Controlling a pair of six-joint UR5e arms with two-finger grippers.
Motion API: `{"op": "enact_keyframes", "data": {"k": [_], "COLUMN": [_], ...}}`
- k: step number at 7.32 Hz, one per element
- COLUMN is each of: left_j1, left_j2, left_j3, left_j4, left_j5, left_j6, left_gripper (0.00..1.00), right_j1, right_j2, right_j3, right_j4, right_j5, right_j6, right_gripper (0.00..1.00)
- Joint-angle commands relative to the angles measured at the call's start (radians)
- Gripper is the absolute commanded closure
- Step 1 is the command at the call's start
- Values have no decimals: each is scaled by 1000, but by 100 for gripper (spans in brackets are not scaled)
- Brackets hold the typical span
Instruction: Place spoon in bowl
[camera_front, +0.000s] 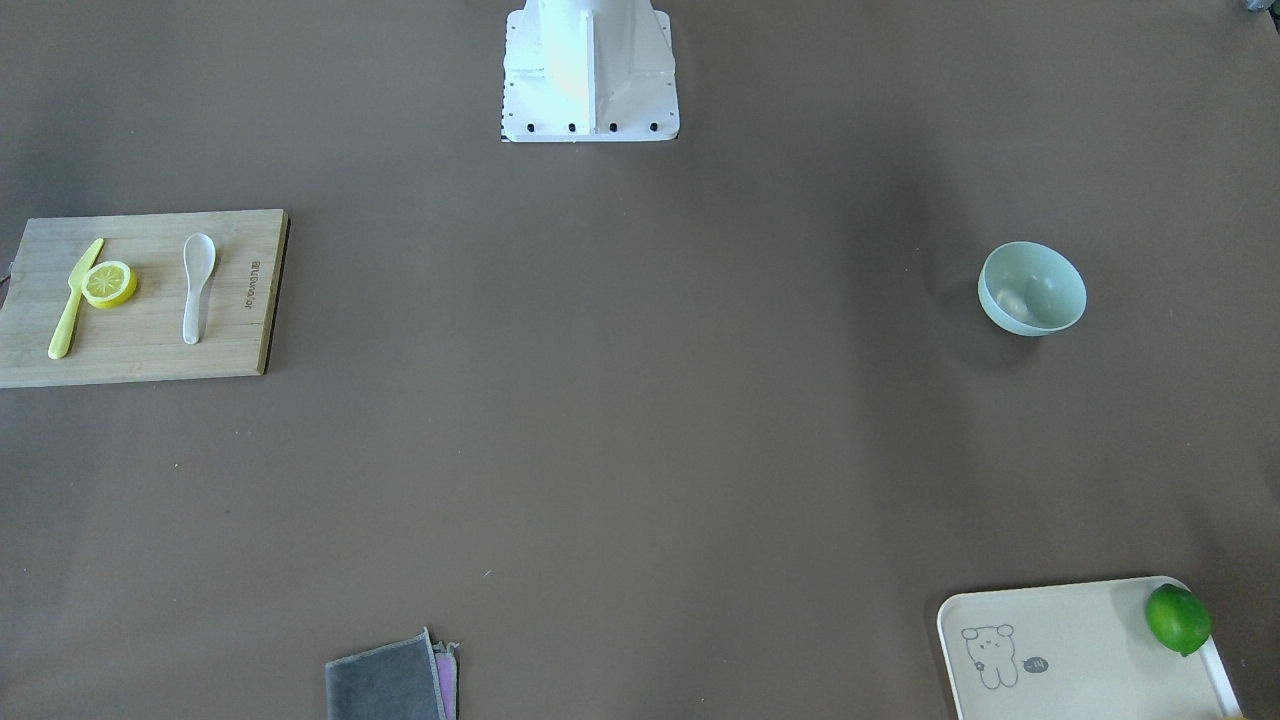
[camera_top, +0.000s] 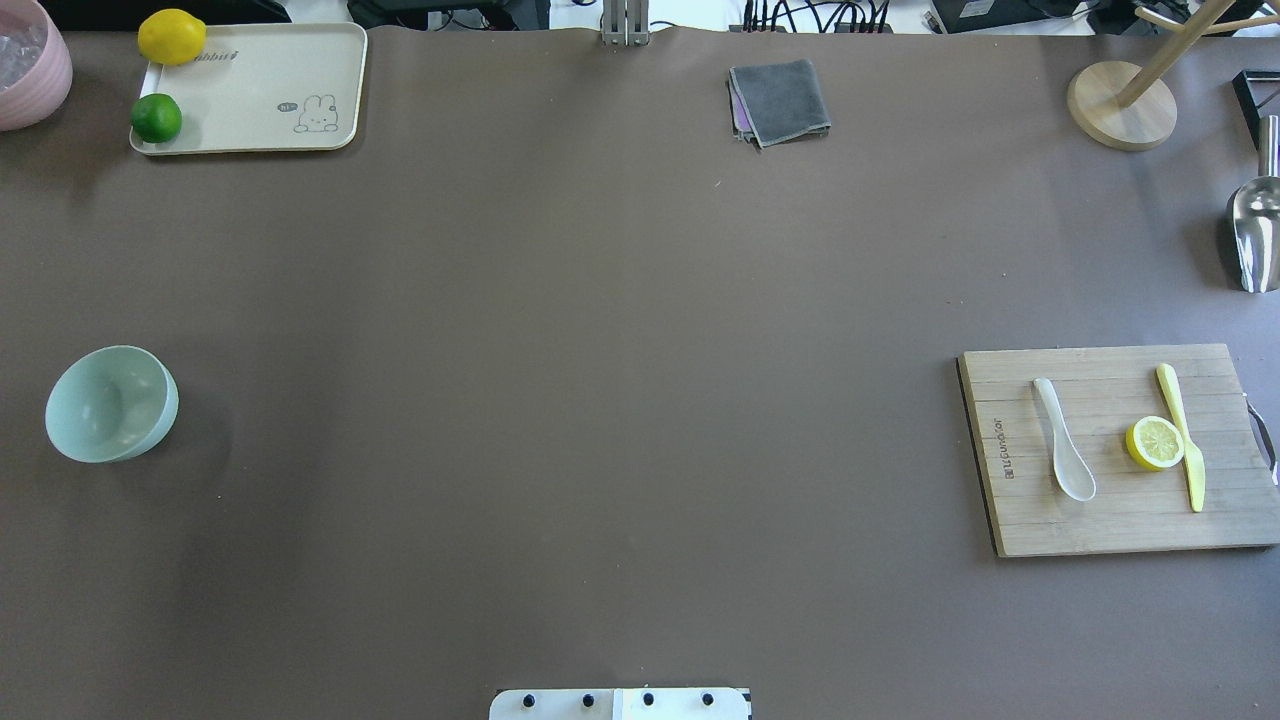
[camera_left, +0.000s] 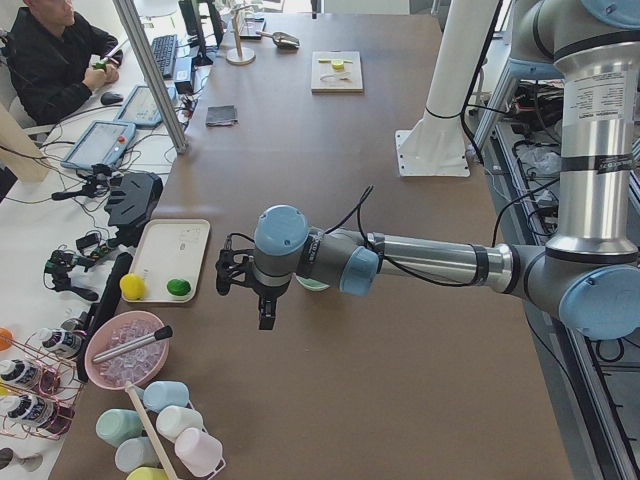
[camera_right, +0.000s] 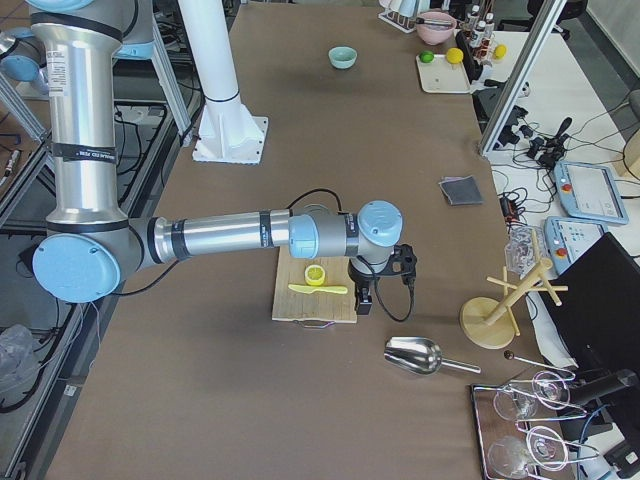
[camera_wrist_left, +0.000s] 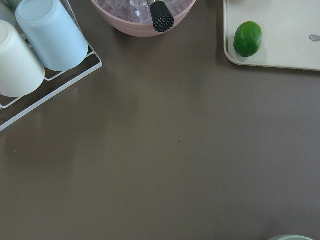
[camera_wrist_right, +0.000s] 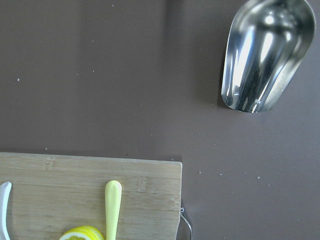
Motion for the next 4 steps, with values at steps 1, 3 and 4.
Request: {"op": "enact_keyframes", "data": {"k": [1,3,4], "left_j1": [1,1,1], "left_j2": [0,8,8], "left_j3": [2,4,7], "left_j4": [-1,-3,-1], "left_j5": [5,5,8], "left_j6": [6,7,9], "left_gripper": [2,2,2], "right_j1": [1,1,1], "right_j2": [-2,-7,-5], "right_j3": [-7,-7,-7], "right_j4": [0,0,0], "right_j5": [-1,1,1], "right_j6": [0,0,1], "right_gripper": [0,0,0]}}
